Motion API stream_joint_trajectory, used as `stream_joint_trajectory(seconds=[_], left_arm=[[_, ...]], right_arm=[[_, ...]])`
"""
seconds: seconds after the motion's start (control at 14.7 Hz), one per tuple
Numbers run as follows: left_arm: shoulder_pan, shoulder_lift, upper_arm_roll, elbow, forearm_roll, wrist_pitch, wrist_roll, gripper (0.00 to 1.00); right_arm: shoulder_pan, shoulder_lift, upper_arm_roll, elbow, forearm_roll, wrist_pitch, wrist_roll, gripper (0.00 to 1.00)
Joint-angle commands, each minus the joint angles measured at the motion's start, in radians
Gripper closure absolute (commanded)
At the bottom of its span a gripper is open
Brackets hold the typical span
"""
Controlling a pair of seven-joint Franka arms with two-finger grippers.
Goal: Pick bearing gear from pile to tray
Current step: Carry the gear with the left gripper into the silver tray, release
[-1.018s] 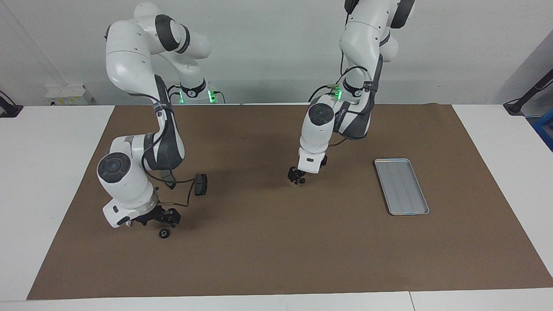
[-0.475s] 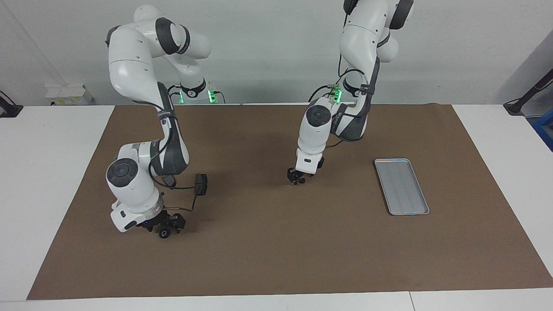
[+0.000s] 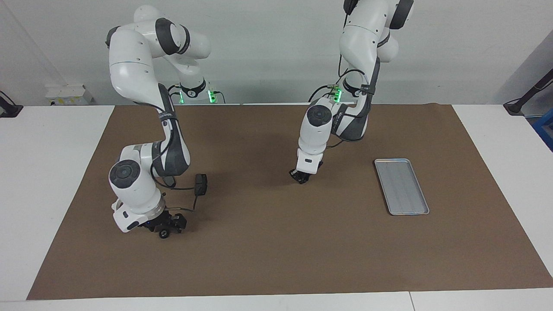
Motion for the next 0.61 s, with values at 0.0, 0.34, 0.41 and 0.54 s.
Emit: stream_joint_trajectory(seconds=[0.0, 0.34, 0.41, 0.54], left_arm=[[0.001, -0.004, 0.014, 0.053, 0.023, -0.14, -0.008, 1.0], [0.18, -0.243, 0.015, -0.116, 0.02, -0.234, 0.312, 1.0], [0.225, -0.285, 0.015, -0.158, 0.016, -0.238, 0.405, 1.0], [0.329, -0.317, 0.015, -0.196, 0.007, -0.24, 0.594, 1.0]], right_arm=[[-0.022, -0.005, 0.014, -0.032, -0.029, 0.045, -0.026, 0.05], [-0.028, -0.005, 0.014, -0.033, -0.029, 0.058, -0.031, 0.06], [-0.028, -0.005, 0.014, -0.033, -0.029, 0.058, -0.032, 0.09], [-0.025, -0.004, 0.014, -0.026, -0.029, 0.056, -0.032, 0.15]])
